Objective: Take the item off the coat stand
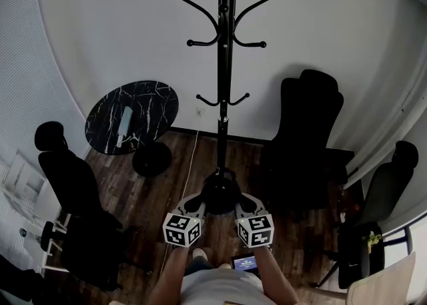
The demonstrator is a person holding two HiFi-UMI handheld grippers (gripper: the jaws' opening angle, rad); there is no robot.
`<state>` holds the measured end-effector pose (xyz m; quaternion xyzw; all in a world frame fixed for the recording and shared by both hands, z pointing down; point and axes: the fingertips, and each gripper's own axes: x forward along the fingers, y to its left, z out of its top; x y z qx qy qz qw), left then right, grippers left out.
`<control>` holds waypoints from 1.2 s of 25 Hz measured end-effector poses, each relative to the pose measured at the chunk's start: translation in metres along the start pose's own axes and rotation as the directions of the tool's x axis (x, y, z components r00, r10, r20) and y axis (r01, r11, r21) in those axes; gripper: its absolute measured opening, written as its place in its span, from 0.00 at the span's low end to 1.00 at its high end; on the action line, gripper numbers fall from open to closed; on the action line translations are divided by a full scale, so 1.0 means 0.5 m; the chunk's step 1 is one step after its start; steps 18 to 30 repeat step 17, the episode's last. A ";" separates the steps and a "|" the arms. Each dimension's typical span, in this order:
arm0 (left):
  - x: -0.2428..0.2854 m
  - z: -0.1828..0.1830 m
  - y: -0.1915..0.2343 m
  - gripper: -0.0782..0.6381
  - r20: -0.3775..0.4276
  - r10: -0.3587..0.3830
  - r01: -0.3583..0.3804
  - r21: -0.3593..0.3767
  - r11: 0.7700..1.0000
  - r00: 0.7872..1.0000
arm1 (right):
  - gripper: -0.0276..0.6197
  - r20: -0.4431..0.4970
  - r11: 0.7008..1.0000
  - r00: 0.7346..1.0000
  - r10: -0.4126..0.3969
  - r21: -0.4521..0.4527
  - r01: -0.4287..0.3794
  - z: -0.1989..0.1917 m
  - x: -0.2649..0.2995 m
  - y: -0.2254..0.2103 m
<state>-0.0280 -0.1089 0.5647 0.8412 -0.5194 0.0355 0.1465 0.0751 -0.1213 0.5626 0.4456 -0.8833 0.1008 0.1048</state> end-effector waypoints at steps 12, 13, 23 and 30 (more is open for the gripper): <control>0.009 -0.004 -0.001 0.15 -0.013 -0.007 0.007 0.002 1.000 1.000 | 0.09 -0.010 1.000 1.000 -0.002 0.003 0.002 -0.005 0.002 -0.007; 0.011 -0.004 -0.001 0.15 -0.014 -0.008 0.008 0.002 1.000 1.000 | 0.09 -0.012 1.000 1.000 -0.002 0.003 0.002 -0.007 0.003 -0.008; 0.014 -0.008 0.002 0.15 -0.016 -0.009 0.009 0.003 1.000 1.000 | 0.09 -0.018 1.000 1.000 -0.002 0.003 0.002 -0.011 0.007 -0.010; 0.014 -0.008 0.002 0.15 -0.016 -0.009 0.009 0.003 1.000 1.000 | 0.09 -0.018 1.000 1.000 -0.002 0.003 0.002 -0.011 0.007 -0.010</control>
